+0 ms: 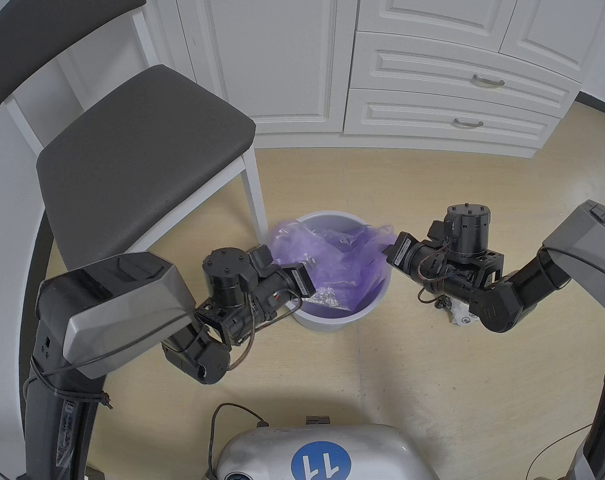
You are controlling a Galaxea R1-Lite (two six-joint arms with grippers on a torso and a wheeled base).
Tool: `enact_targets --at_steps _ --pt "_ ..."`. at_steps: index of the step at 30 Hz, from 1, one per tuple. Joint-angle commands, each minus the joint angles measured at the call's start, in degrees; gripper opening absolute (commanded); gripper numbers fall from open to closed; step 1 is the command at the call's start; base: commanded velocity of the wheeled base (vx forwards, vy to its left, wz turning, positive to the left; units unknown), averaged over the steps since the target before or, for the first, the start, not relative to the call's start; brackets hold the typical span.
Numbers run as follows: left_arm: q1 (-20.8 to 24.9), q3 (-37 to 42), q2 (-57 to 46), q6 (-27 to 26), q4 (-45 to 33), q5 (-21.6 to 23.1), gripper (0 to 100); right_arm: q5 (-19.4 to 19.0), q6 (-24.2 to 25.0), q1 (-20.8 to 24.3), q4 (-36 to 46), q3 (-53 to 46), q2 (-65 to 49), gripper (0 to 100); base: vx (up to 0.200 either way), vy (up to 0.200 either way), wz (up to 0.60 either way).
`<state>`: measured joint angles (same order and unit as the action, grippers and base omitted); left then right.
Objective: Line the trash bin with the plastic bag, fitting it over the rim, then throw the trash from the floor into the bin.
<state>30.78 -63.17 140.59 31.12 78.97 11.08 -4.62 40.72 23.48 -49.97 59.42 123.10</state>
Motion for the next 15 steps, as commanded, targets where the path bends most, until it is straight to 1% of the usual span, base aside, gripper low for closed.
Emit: enact_targets --at_steps 1,3,4,5,9,13,15 --pt "-3.1 -0.6 -1.5 0.1 0.0 0.4 0 -0.2 -0.6 -1.5 0.5 -0.6 -2.1 0 0.0 0.0 0.0" --pt "-4.2 -0.5 -1.6 0.2 0.0 0.6 0 -0.6 -2.3 -2.7 0.8 -1.6 -3.1 0 0.0 0.0 0.0" --pt "-4.2 -0.5 -1.6 0.2 0.0 0.6 0 -0.6 -2.3 -2.7 0.8 -1.6 -3.1 0 0.0 0.0 0.0" --pt "-4.9 -0.6 -1.1 0.1 0.0 0.6 0 -0.8 -6.4 -3.9 1.8 -2.4 -3.7 0 0.0 0.0 0.0" --pt "-5.6 -0.7 -0.8 -0.5 -0.7 0.7 0 -1.0 -13.6 -6.3 3.8 -3.4 -3.3 0 0.0 0.0 0.0" --pt "-6.0 -1.0 -0.1 -1.3 -0.7 1.0 0 -1.4 -16.4 -8.1 3.8 -3.8 -2.0 0 0.0 0.0 0.0" --pt "-6.6 -1.2 0.2 -2.9 -0.8 1.1 0 -2.0 -18.2 -9.4 3.8 -4.1 -1.1 0 0.0 0.0 0.0"
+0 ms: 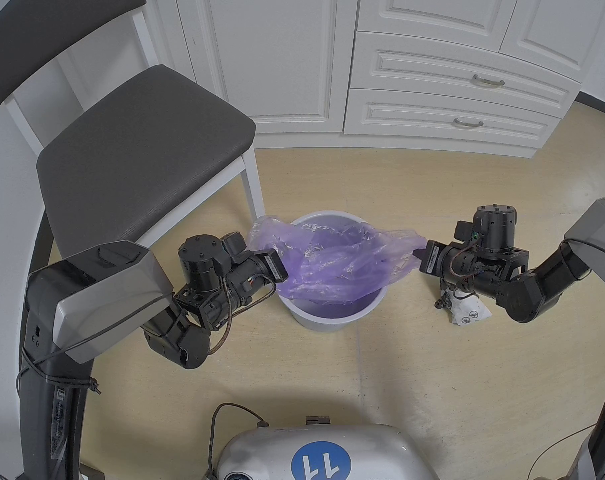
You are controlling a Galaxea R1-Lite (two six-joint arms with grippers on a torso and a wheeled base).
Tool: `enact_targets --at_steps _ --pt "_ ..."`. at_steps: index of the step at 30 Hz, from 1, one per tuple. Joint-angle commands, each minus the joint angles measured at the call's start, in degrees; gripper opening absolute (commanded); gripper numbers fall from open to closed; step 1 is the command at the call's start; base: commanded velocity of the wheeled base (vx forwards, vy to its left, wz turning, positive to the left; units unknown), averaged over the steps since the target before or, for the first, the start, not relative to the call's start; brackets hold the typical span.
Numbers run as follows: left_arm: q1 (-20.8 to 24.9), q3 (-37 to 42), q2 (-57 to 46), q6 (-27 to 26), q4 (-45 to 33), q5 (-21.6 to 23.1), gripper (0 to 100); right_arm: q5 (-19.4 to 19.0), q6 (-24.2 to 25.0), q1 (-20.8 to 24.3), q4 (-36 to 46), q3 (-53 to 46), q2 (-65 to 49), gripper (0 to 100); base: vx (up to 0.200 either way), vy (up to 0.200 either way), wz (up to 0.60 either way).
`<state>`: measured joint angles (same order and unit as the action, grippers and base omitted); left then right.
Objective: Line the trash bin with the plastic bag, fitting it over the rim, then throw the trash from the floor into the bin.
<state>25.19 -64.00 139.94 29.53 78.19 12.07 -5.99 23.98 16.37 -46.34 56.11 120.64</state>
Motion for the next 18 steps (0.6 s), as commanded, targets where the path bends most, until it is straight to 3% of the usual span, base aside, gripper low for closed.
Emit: enact_targets --at_steps 1,5,13,18 --pt "-1.2 -0.3 1.0 -1.9 -0.1 0.1 0 -0.8 -2.2 -2.7 0.1 -0.9 1.6 0 0.0 0.0 0.0" --pt "-1.9 -0.5 1.8 -7.1 -0.2 0.1 0 -2.6 -6.7 -5.4 0.1 -1.7 2.8 0 0.0 0.0 0.0" --pt "-2.8 -0.3 0.8 -12.2 -0.1 -0.7 0 -4.0 -9.2 -5.8 -0.1 -3.6 2.8 0 0.0 0.0 0.0" --pt "-3.2 1.8 -3.7 -22.2 -0.8 -4.4 0 -4.0 -10.7 -5.8 -0.2 -4.3 2.6 0 0.0 0.0 0.0"
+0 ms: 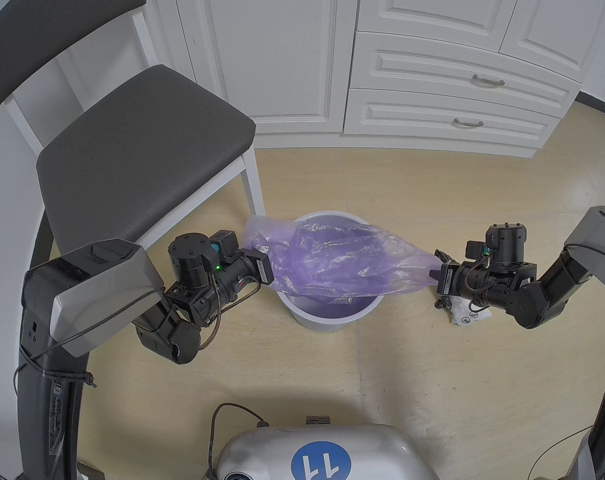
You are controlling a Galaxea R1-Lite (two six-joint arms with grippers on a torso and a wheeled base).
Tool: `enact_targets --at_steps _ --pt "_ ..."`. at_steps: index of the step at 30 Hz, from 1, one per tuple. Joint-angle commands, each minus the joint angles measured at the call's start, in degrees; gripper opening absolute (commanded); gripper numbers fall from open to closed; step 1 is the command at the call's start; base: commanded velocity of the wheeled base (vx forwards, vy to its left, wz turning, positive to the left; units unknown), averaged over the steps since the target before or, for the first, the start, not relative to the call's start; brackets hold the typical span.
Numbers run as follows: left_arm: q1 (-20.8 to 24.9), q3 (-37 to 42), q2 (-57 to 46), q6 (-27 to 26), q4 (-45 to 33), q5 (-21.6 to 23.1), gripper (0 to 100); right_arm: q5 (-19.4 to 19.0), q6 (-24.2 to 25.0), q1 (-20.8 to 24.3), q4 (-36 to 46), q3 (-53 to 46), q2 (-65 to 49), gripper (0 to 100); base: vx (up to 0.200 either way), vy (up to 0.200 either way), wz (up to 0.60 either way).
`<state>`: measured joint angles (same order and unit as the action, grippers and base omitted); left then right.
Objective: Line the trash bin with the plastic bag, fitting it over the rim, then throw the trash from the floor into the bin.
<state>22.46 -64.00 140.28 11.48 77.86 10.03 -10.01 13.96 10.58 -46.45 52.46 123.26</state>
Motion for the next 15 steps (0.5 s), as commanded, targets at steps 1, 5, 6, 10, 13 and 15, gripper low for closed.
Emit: enact_targets --at_steps 1,5,6,10,13,15 --pt "-0.4 2.2 -4.8 -5.8 -1.1 -3.1 0 0.0 -0.7 0.0 0.0 -0.6 0.0 0 0.0 0.0 0.0" --pt "0.0 2.8 -5.4 -11.4 -3.3 -7.4 0 0.0 -0.7 0.4 -0.1 -1.3 -0.6 0 0.0 0.0 0.0" --pt "0.0 2.9 -5.2 -12.3 -3.3 -8.5 0 0.1 -0.7 0.5 0.1 -1.4 -0.9 0 0.0 0.0 0.0" --pt "0.2 3.2 -4.0 -15.5 -3.4 -10.5 0 0.1 -0.7 0.8 0.3 -2.4 -2.8 0 0.0 0.0 0.0" --pt "0.2 3.4 -3.6 -16.2 -3.8 -10.6 0 0.2 -0.7 1.1 0.7 -3.1 -4.0 0 0.0 0.0 0.0" --pt "0.3 3.4 -3.5 -16.2 -3.9 -10.6 0 0.2 -0.8 1.1 0.8 -3.3 -4.4 0 0.0 0.0 0.0"
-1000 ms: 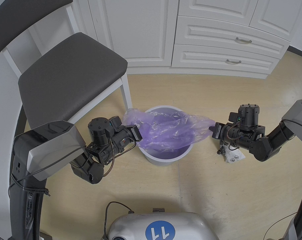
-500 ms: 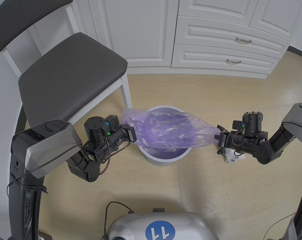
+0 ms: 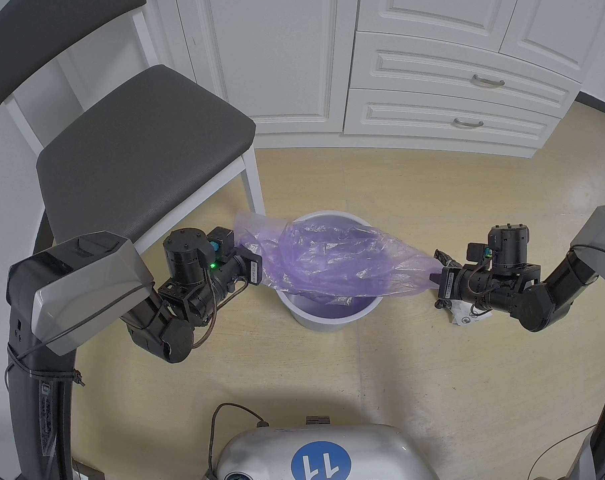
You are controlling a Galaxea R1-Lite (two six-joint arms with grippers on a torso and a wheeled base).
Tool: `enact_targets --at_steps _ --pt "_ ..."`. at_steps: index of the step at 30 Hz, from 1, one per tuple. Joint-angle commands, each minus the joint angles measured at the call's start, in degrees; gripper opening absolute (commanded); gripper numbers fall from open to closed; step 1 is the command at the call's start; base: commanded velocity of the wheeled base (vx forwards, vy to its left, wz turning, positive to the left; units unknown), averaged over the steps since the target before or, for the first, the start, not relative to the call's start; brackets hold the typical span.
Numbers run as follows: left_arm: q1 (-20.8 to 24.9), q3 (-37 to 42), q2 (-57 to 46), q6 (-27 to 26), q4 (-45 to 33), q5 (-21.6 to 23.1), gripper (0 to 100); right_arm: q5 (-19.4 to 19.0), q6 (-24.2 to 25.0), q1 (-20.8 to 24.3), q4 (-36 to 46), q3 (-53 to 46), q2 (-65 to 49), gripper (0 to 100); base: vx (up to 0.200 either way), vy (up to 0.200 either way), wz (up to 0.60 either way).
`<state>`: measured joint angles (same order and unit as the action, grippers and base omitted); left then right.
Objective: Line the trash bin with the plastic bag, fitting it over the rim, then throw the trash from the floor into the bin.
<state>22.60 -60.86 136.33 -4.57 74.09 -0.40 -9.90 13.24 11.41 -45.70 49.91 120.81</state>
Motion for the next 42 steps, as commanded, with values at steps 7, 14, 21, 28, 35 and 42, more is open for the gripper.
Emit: enact_targets --at_steps 7,14,21,28,35,42 --pt "0.8 0.7 0.6 -0.9 -0.9 -2.2 0 0.7 -0.2 0.5 3.2 -0.6 -2.7 0 0.0 0.0 0.0" --pt "0.8 1.3 0.7 -4.0 -0.4 -3.1 0 0.7 -1.4 0.8 3.3 -1.1 -2.9 0 0.0 0.0 0.0" --pt "0.8 0.7 1.4 -4.1 -1.0 -3.4 0 1.3 -1.4 1.7 3.5 -1.1 -2.9 0 0.0 0.0 0.0" --pt "0.1 0.7 1.7 -4.1 -1.0 -3.6 0 1.5 -1.3 1.7 6.7 -0.4 -4.5 0 0.0 0.0 0.0" --pt "0.0 0.3 2.6 -4.1 -1.1 -3.6 0 2.9 -1.3 2.5 6.7 -0.3 -4.2 0 0.0 0.0 0.0" --pt "-1.2 -1.2 3.2 -4.0 -4.4 -3.6 0 3.9 -0.2 5.8 6.4 0.7 -1.1 0 0.0 0.0 0.0"
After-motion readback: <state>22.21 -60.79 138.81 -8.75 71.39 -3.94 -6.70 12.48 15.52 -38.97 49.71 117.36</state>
